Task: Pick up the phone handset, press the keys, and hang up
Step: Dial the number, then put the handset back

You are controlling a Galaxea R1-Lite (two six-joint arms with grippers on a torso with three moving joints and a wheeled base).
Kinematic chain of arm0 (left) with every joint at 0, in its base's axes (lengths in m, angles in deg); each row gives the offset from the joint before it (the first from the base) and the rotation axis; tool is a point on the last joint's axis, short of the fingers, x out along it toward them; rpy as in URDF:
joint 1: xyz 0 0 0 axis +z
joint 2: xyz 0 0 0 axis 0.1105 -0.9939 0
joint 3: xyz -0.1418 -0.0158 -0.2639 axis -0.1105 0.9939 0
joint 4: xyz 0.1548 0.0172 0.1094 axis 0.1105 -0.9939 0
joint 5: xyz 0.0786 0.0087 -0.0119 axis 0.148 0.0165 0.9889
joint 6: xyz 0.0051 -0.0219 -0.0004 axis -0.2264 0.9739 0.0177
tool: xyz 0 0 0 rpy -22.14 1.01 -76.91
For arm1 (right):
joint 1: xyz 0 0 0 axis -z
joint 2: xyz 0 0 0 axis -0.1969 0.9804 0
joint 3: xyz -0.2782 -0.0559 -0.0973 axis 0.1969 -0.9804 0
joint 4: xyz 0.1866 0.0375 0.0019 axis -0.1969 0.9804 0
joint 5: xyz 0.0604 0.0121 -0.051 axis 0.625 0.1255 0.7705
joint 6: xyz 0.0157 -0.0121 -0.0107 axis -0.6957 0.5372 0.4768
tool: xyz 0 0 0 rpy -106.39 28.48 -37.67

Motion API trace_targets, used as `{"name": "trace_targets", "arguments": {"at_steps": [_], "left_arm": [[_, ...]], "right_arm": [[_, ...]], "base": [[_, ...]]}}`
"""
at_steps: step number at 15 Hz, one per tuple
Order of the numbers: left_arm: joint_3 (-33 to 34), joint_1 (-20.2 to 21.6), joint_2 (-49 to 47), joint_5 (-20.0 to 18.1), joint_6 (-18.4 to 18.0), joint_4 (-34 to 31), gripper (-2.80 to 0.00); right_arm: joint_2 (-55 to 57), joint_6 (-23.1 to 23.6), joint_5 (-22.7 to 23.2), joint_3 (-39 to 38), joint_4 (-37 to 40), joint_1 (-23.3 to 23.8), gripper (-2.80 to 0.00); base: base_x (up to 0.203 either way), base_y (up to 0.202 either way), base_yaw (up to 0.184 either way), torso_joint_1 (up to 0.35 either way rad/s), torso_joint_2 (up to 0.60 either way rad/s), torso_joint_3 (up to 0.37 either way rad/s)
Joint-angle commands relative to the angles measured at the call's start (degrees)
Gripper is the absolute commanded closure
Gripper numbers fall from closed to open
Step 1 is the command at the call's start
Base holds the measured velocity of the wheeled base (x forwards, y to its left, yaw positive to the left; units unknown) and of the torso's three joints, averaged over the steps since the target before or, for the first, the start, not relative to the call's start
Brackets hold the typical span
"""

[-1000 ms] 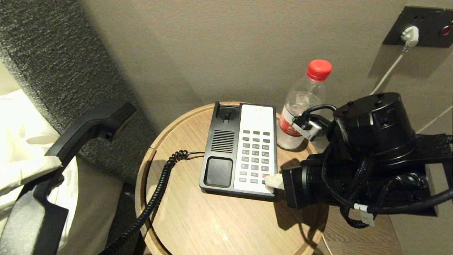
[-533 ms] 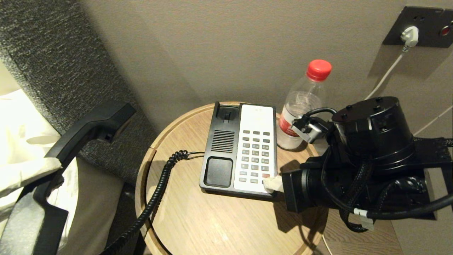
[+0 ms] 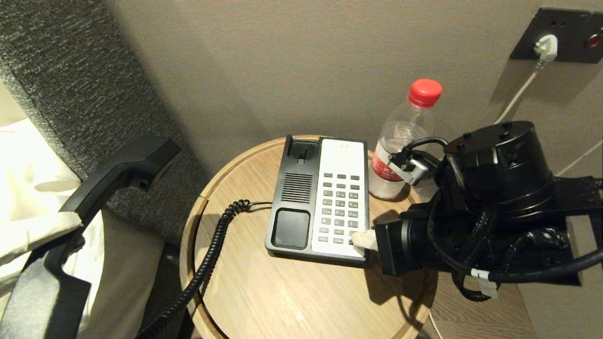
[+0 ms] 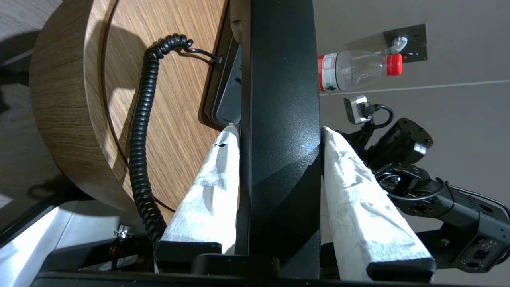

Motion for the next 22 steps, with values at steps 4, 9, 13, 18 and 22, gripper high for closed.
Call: {"name": "trace_targets", "arguments": {"at_steps": [4,9,13,18,22], "left_arm": [[0.05,-0.01,0.0,-0.06,0.13,-0.14,0.0],[-0.59,-0.06,-0.36,-1.33,-1.05,-0.24,0.0],[-5.0,-0.49,-5.84,-9.1,-15.88,-1.05,0.0],[-10.34,-6.65,-17.9,-7.43,-22.69,-0.52,0.0],[-16.14,-10.67,-28.16,4.41,-26.45,0.67,0.0]], "right_arm": [[-2.16,-0.23,0.02,0.83,0.1,-0.04,0.0],[-4.26,-0.26,-0.03,0.08,0.51,0.5,0.0],[-10.35,-0.18,-0.23,-1.56,2.4,3.71,0.0],[-11.63,-0.37,-0.25,-1.53,2.92,5.58,0.0],[-12.37,-0.48,-0.48,-1.6,2.86,7.33,0.0]], "base": [[0.0,0.0,0.0,0.0,0.0,0.0],[0.0,0.0,0.0,0.0,0.0,0.0],[0.0,0.0,0.0,0.0,0.0,0.0],[0.0,0.0,0.0,0.0,0.0,0.0],[0.0,0.0,0.0,0.0,0.0,0.0]]}}
